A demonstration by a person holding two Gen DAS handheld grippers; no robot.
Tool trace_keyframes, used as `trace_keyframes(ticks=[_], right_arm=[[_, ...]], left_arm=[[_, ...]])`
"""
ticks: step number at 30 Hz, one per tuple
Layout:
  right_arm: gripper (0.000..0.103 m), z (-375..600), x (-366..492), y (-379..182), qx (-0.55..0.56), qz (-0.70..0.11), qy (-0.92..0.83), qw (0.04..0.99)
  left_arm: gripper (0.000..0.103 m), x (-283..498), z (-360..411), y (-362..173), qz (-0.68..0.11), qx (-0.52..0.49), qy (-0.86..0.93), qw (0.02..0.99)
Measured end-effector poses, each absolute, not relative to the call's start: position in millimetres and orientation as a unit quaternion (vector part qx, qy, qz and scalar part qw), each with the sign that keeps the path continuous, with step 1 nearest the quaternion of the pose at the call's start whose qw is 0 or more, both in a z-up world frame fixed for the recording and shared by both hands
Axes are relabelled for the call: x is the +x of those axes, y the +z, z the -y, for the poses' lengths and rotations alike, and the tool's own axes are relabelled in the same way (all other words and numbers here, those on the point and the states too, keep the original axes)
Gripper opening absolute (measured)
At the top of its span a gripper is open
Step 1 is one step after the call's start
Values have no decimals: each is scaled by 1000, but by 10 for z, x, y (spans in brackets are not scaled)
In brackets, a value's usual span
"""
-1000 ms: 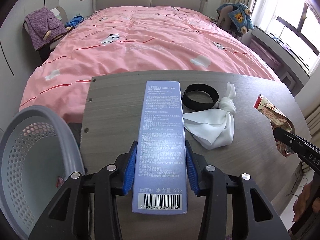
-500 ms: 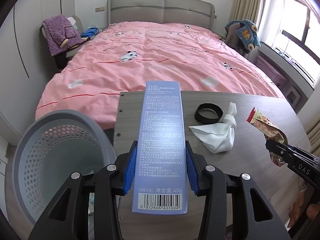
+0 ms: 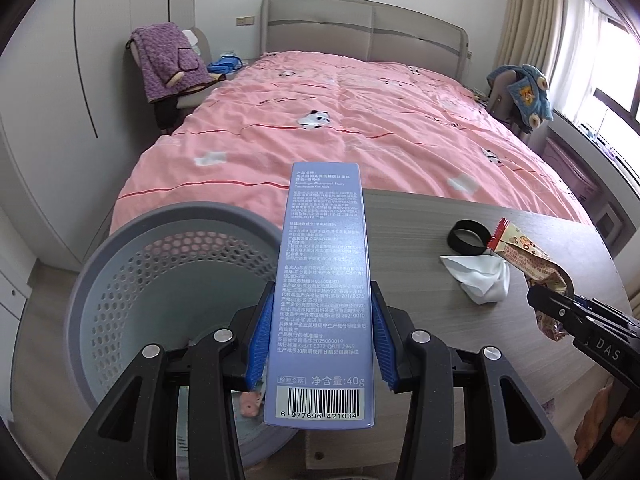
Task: Collect trash
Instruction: 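Carry the tube box and snack wrapper over the grey basket with both grippers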
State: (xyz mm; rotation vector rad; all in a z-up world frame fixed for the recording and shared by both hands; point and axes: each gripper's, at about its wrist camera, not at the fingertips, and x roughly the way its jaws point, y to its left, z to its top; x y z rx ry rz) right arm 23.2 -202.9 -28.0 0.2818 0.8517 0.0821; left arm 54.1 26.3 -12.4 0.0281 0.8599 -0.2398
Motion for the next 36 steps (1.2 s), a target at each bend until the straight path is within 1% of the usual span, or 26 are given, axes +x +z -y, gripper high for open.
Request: trace_keyframes(ticks=[19,36], right_arm=[[27,912,637,-150,79,-411,141,897],[27,246,960,-287,43,-435,186,880]], left_arm=[[43,456,-1172,-146,-414,-14,-49,909],[43,616,-1519,-359,-425,-25,-21,904]])
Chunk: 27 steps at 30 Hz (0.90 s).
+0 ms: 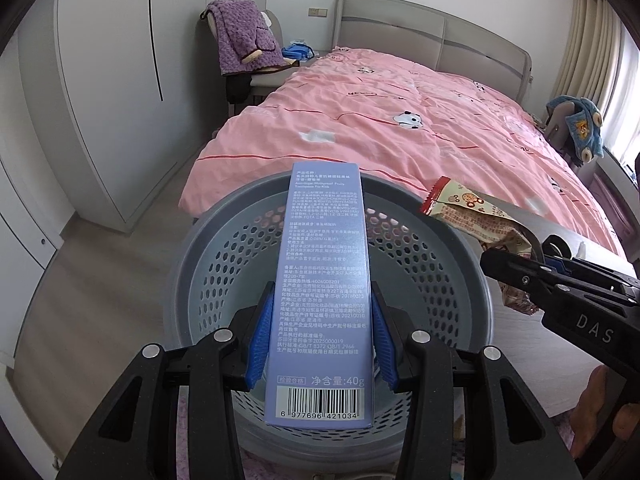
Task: Collect trash
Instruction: 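Carry the tube box and snack wrapper over the grey basket with both grippers, then open both grippers to drop the box and wrapper into the basket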
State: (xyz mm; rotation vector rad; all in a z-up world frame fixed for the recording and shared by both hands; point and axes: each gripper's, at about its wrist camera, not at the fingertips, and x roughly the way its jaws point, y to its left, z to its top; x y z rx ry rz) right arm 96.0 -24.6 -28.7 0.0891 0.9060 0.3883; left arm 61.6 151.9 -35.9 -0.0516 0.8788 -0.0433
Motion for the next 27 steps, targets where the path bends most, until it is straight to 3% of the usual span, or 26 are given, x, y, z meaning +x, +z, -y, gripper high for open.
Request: trace_keyframes(ticks=[27], right_arm=[[31,-73,1047,-390,18,-449,211,868]], left_arm=[[43,721,-1656,-539,-448,-42,-10,893]])
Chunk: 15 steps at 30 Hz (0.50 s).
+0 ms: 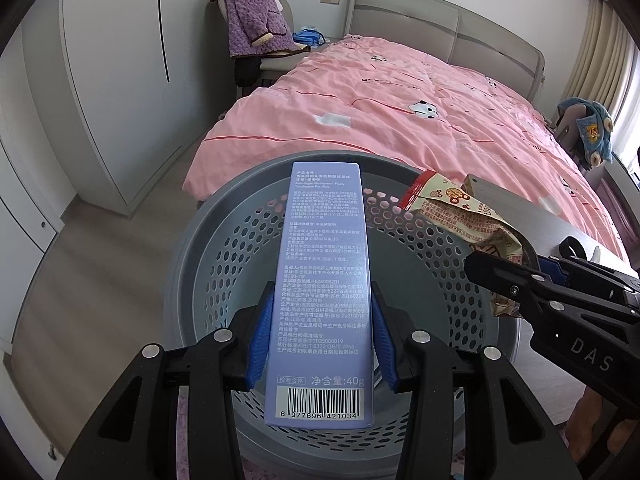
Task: Collect trash
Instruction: 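Open both grippers to drop the box and wrapper into the basket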
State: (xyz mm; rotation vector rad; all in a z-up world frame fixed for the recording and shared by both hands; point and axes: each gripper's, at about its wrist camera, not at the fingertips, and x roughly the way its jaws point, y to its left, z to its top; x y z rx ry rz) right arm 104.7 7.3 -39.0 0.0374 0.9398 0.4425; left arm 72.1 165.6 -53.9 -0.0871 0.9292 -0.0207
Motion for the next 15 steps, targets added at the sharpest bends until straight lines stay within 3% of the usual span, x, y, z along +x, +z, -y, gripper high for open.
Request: trace_keyframes(ticks=[4,6,9,15], right_arm=[[35,-66,1025,-352,19,-441,214,872],[43,-56,1013,-331,21,-437,214,873],[47,-40,1001,-310,24,-433,213,876],[49,-37,1001,-309,24,-433,212,876]], left_arm=[[43,715,-1676,-498,-444,-44,-5,895],[48,724,-1685,-480,-442,-45,-3,896],[51,714,-1699,-463,-440,-45,2,897],[55,715,-1717,-451,-439,-47,11,897]])
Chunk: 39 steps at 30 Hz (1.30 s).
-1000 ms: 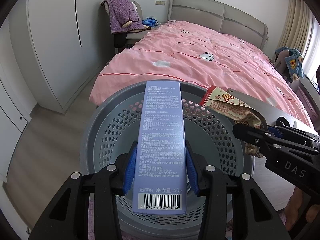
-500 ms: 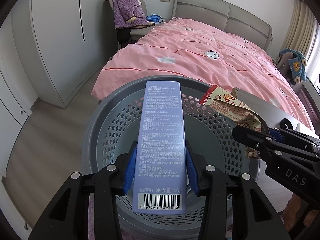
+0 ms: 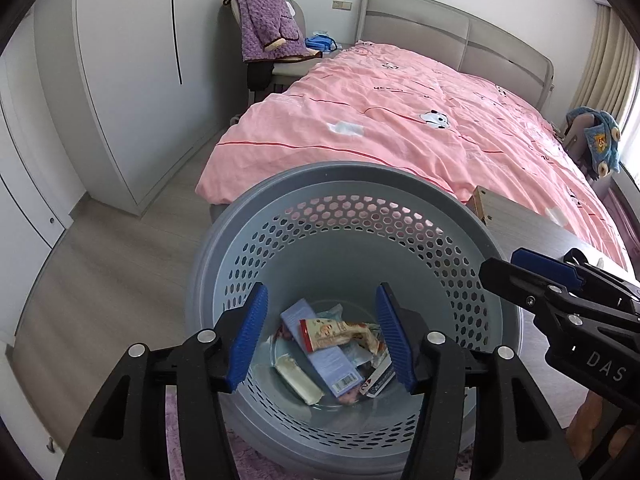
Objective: Collect trash
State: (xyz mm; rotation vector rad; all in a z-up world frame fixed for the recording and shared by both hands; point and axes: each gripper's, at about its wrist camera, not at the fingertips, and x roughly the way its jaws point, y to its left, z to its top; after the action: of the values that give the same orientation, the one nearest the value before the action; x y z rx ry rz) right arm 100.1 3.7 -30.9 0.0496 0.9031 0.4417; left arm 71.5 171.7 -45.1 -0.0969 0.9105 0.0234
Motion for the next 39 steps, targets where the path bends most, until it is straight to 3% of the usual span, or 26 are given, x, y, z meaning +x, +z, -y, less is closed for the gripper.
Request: trace_keyframes(ticks=[16,20,31,39], right_arm=[[55,-18,945,-269,18,-426,210,880],[65,10,907,-233,18,-419,206,884],[69,159,821,-197,22,-413,191,890],[79,437,729,-195,26,-410,158,898]], left_arm=[[68,648,-1763,-386,-428,-40,37,902],[71,622,-1759,-349,-424,-36,43,904],[75,556,-1642,-242,-411,-22,51,910],[75,541,-1460,-193,-409,-13,38,912]])
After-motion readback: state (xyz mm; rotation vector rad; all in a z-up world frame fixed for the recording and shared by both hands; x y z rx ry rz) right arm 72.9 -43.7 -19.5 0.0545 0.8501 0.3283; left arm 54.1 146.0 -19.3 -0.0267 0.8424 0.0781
